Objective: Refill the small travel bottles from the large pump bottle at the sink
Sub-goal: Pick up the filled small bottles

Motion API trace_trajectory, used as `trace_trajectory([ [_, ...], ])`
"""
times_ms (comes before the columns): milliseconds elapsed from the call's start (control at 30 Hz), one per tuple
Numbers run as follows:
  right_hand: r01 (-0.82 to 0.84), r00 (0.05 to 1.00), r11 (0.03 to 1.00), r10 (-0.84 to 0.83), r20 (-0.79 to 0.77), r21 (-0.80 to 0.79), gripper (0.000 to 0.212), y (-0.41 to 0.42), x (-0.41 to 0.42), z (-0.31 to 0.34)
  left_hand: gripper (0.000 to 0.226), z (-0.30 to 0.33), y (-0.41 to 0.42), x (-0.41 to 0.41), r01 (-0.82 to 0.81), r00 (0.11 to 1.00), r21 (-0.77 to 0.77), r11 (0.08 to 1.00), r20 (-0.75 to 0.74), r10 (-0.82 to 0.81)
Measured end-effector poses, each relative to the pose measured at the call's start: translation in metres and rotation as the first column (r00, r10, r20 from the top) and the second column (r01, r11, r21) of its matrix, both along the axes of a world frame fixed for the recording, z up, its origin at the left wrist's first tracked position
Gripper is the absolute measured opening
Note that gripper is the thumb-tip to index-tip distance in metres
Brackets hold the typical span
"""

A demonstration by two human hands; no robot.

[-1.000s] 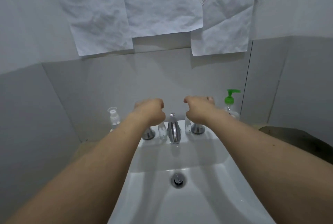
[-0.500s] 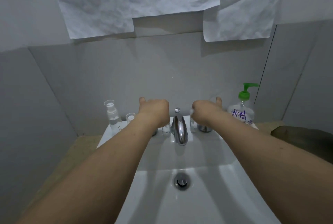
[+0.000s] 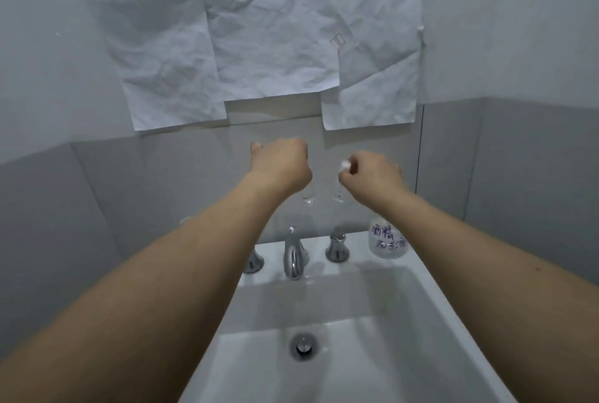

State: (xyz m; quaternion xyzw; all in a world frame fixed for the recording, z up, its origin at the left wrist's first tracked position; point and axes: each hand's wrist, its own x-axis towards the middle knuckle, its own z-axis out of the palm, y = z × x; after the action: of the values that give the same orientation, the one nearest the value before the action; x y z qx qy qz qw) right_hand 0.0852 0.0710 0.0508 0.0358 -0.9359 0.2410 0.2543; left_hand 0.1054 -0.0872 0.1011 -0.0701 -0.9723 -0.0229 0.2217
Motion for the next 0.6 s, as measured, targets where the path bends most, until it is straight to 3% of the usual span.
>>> trace_trajectory([
  [167,0.054,0.997,0.987,-0.062,-0.045,-0.153,0.016,0.068,0.031,0.004,0.029,0.011,0.062,0.016,0.131,0.99,0.185,0.974,0.021,-0.137],
  [467,0.228,0.971,0.962,-0.213,0.109,-0.148,0.018,0.193,0.058,-0.055,0.018,-0.054,0.192,0.012,0.304,0.925,0.258,0.917,0.151,-0.349],
  [600,0.299,0.941,0.952,-0.281,0.186,-0.072,0.018,0.228,0.049,-0.096,0.028,-0.102,0.235,-0.001,0.317,0.894,0.267,0.91,0.235,-0.38],
])
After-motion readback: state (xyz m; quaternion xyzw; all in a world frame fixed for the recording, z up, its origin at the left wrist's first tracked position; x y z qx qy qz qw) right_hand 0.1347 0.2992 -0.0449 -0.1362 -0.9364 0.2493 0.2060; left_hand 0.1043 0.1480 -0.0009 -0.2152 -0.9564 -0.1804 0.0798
